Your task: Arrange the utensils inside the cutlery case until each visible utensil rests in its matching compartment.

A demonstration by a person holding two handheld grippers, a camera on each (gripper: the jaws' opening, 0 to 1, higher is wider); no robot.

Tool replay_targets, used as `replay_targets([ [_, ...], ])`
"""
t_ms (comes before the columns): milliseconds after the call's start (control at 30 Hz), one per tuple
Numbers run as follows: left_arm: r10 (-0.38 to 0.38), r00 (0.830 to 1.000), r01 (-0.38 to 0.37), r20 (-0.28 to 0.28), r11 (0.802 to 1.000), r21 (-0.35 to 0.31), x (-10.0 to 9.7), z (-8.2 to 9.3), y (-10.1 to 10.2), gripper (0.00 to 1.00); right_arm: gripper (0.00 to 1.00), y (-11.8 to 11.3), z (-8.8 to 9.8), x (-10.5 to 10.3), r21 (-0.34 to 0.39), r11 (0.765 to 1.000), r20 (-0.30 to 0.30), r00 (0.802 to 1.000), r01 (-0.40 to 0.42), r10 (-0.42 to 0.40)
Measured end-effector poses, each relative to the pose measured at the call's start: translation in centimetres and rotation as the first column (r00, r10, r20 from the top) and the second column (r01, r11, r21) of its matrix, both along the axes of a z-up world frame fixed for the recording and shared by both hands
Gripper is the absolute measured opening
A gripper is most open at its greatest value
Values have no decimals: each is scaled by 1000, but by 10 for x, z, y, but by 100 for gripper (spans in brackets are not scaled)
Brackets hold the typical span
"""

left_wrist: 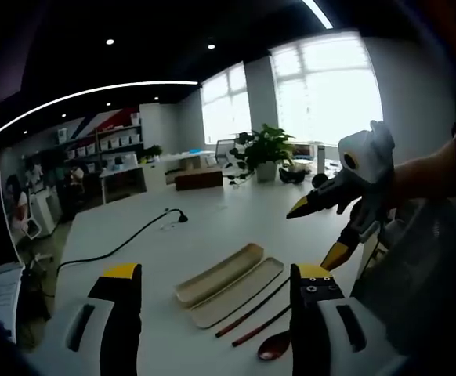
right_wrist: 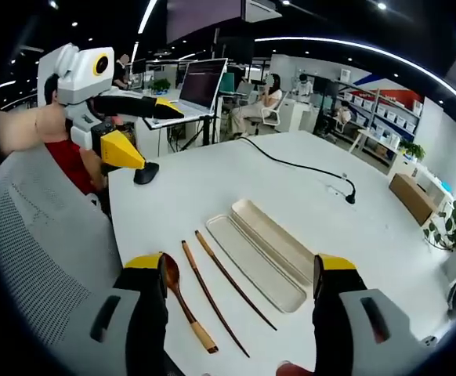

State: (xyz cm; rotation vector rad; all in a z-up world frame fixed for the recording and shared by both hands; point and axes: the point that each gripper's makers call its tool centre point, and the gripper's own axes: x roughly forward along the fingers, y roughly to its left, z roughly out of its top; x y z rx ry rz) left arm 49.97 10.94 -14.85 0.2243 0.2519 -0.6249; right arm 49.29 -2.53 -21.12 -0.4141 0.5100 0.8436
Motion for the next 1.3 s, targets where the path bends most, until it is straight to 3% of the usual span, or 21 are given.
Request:
replay_targets([
  [167, 3, 1000, -3, -27, 1000, 8, -1, -5, 1, 81, 76, 1, 0, -1, 0, 1000, -2, 1000, -6, 6],
  [500, 7, 1000, -4, -24, 994, 113, -3, -15, 5, 81, 75, 0, 0, -2, -8, 1000, 1, 1000, -6, 6],
  [667, 8, 999, -4, -36, 994, 111, -3, -17, 6, 81, 80, -3, 1, 1, -20, 1000, 13, 1000, 17, -16],
  [867, -6, 999, 16, -50, 981, 195, -5, -28, 6, 81, 77, -11, -6, 3, -44, 998, -8, 999, 40, -40],
  [1067, 1, 996, 15, -84, 983, 186, -6, -33, 8, 81, 75, -9, -3, 3, -26, 999, -7, 999, 41, -41],
  [1300, -3, 990, 29, -139, 983, 184, -10, -41, 7, 77, 71, -8, -12, 0, -53, 998, -33, 999, 21, -23],
])
